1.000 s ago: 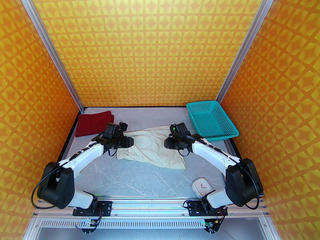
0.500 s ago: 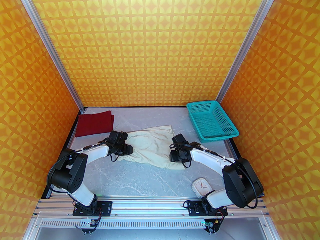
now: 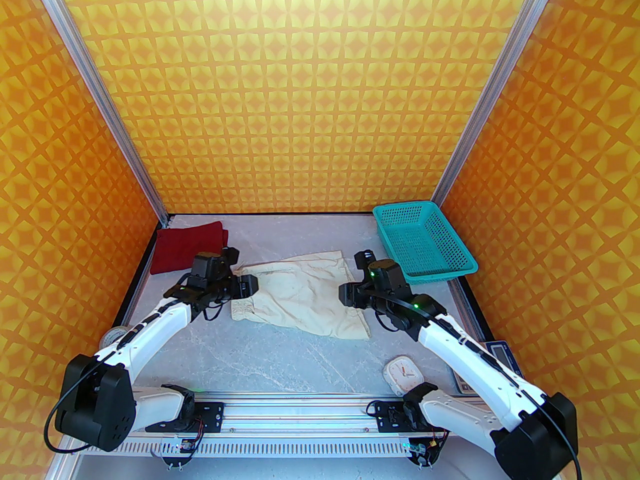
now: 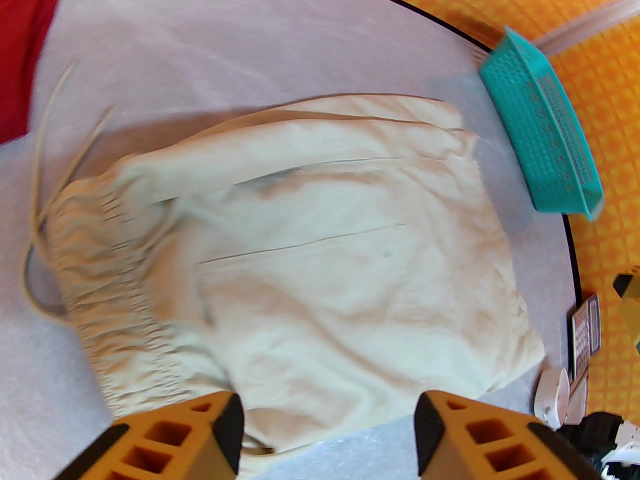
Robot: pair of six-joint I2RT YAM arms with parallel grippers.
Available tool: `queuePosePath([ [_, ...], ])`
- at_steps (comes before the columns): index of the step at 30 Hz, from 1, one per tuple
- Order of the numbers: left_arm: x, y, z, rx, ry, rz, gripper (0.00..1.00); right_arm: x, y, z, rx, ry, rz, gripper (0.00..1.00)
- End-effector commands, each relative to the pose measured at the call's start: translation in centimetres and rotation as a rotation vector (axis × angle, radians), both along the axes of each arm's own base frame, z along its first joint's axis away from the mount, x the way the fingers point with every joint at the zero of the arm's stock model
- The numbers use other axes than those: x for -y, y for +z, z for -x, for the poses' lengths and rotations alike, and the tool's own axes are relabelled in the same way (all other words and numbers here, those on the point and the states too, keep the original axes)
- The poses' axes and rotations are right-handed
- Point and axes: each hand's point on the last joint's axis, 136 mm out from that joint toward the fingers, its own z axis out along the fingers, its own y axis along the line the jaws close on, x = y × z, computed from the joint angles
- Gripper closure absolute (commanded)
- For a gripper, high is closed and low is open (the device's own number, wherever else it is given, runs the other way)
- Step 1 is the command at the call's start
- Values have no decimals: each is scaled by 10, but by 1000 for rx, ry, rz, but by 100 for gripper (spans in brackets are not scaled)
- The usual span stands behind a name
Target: Fold and stack the mixed laundry pile
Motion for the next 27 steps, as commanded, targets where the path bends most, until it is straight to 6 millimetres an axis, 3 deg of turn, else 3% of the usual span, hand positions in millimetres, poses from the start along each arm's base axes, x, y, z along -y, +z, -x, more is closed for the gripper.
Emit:
queuePosePath([
  [1, -25, -19, 11, -67, 63, -12, 35, -14, -2, -2, -36, 63, -33, 41],
  [3, -39, -21, 14, -71, 99, 0, 31, -31, 4, -4, -41, 90, -136, 42],
  [5, -49, -22, 16, -70, 125, 26, 28, -46, 7, -8, -51, 102, -237, 53],
  [11, -71, -31, 12, -68, 201, 172, 28, -73, -22, -12, -192, 223, -188, 35],
  [14, -74, -31, 4, -33, 225, 203, 30, -92, -25, -13, -131, 284, -82, 32],
  [18, -84, -47, 1, -108, 281, 192, 36, -145, -27, -9, -1, 437, 93, 30],
  [22, -98, -51, 2, -127, 355, 208, 34, -217, -42, 16, 116, 687, 271, 22],
  [27, -107, -47, 6, -133, 381, 220, 28, -283, -60, 40, 317, 980, 387, 31],
])
